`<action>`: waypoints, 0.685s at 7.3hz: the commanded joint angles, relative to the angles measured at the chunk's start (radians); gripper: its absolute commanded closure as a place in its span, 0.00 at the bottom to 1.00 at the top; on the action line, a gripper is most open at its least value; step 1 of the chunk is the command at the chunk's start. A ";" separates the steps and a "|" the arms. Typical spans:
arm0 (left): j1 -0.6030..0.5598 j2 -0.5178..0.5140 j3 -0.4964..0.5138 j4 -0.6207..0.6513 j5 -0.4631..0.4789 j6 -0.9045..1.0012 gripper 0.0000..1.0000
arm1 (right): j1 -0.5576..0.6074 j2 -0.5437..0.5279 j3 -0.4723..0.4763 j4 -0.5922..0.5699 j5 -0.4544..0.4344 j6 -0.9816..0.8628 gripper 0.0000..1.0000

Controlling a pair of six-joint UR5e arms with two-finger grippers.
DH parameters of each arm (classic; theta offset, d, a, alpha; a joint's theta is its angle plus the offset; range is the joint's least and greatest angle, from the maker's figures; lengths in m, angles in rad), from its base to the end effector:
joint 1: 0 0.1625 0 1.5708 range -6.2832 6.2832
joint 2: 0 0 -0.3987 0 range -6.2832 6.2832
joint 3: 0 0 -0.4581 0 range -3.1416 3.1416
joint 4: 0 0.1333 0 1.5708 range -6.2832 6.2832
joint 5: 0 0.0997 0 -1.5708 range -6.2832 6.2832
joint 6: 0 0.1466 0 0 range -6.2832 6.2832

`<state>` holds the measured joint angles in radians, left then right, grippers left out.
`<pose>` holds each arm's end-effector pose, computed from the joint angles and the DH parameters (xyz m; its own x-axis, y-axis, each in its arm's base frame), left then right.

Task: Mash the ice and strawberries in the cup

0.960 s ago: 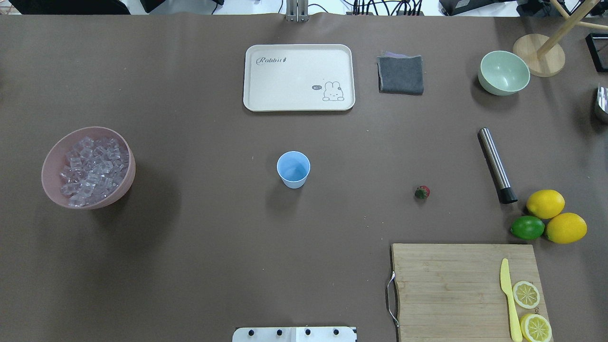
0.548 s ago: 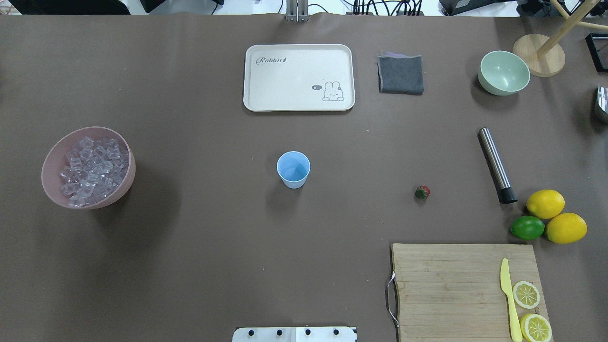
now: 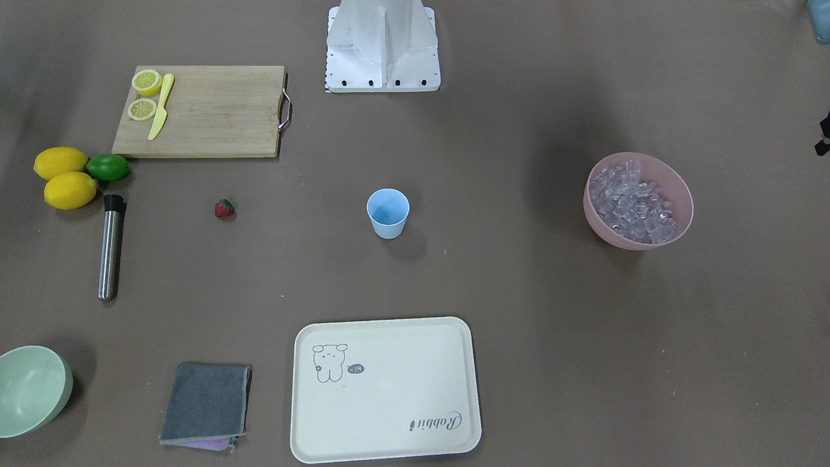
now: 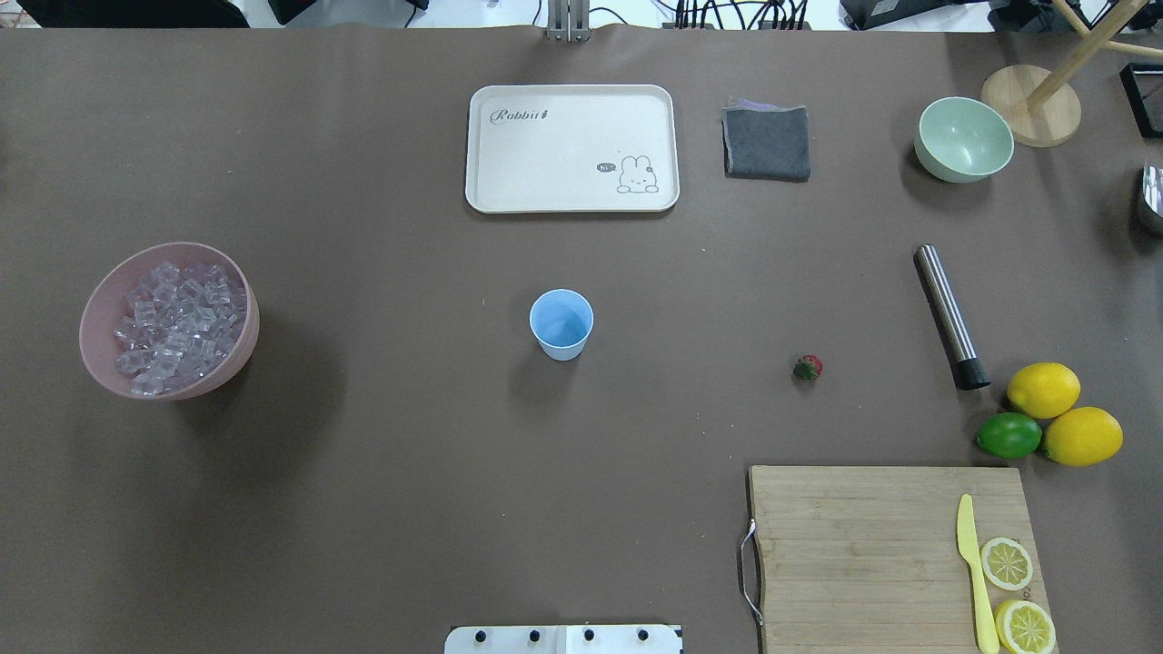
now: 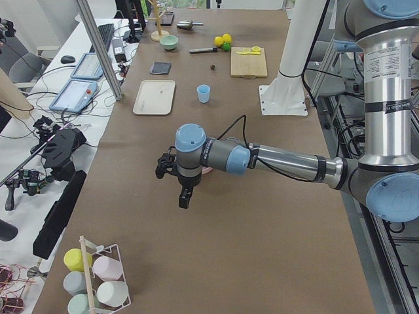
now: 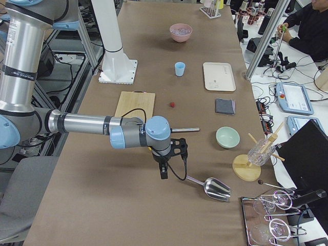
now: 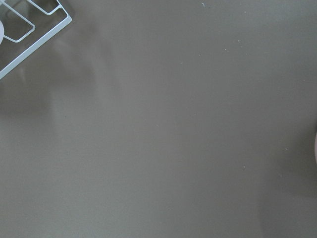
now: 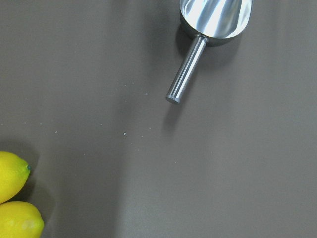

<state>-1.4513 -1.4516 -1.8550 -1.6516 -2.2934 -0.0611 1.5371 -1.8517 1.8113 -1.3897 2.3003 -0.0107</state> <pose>0.0268 -0.5285 0.5655 0.7313 0.1899 -0.6551 -0.0711 0.9764 0.2037 0.0200 -0.4622 0.6583 0.7415 -0.1291 0.6584 0.0413 0.9882 0.1473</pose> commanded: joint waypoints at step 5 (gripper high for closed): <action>0.000 0.000 0.000 0.001 0.000 -0.002 0.03 | 0.000 -0.001 -0.001 0.003 0.005 0.002 0.00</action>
<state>-1.4520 -1.4518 -1.8603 -1.6502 -2.2946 -0.0634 1.5370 -1.8531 1.8101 -1.3873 2.3044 -0.0104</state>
